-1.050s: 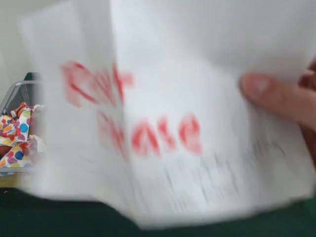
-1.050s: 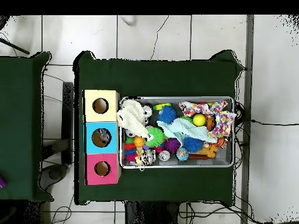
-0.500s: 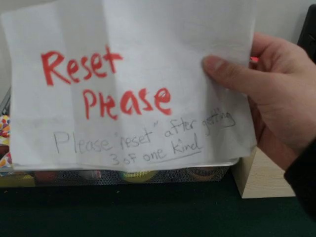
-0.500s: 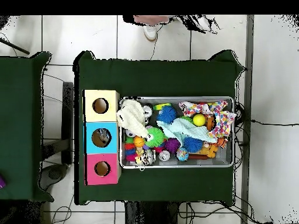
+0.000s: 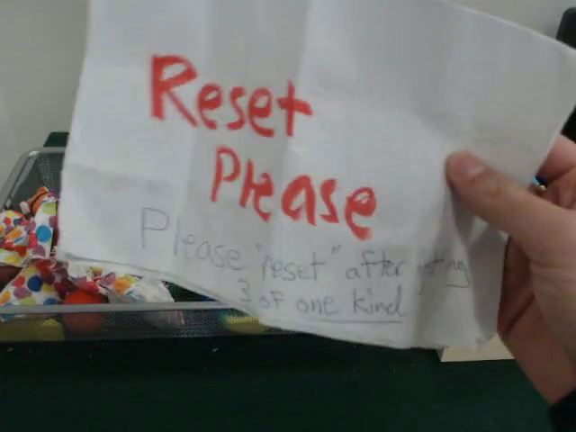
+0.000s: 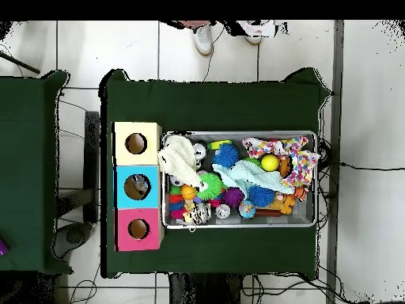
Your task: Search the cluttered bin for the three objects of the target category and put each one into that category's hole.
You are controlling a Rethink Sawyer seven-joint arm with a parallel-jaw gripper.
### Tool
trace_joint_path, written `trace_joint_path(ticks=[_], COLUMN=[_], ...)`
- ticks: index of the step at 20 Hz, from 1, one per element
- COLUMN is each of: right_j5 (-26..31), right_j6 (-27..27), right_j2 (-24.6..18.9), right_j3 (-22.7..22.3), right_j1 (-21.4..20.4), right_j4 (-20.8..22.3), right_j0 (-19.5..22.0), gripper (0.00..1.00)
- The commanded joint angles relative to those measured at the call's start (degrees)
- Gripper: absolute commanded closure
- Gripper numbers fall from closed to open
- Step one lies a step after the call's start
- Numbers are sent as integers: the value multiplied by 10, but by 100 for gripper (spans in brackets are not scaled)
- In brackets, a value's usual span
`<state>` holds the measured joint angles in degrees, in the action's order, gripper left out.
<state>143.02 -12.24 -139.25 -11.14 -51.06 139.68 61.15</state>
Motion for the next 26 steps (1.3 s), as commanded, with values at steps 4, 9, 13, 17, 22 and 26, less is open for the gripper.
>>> trace_joint_path(ticks=[4, 9, 13, 17, 22, 26], right_j5=[30, 18, 0, -17, -15, -14], right_j6=[114, 89, 55, 2, 23, 11], right_j2=[-7, 12, 44, 82, 102, 117], right_j3=[67, 62, 46, 21, 30, 29], right_j1=[14, 17, 27, 37, 36, 34], right_j4=[13, -27, -86, -166, -172, -192], right_j0=[3, 0, -7, -7, -12, -12], gripper=[100, 100, 100, 100, 100, 100])
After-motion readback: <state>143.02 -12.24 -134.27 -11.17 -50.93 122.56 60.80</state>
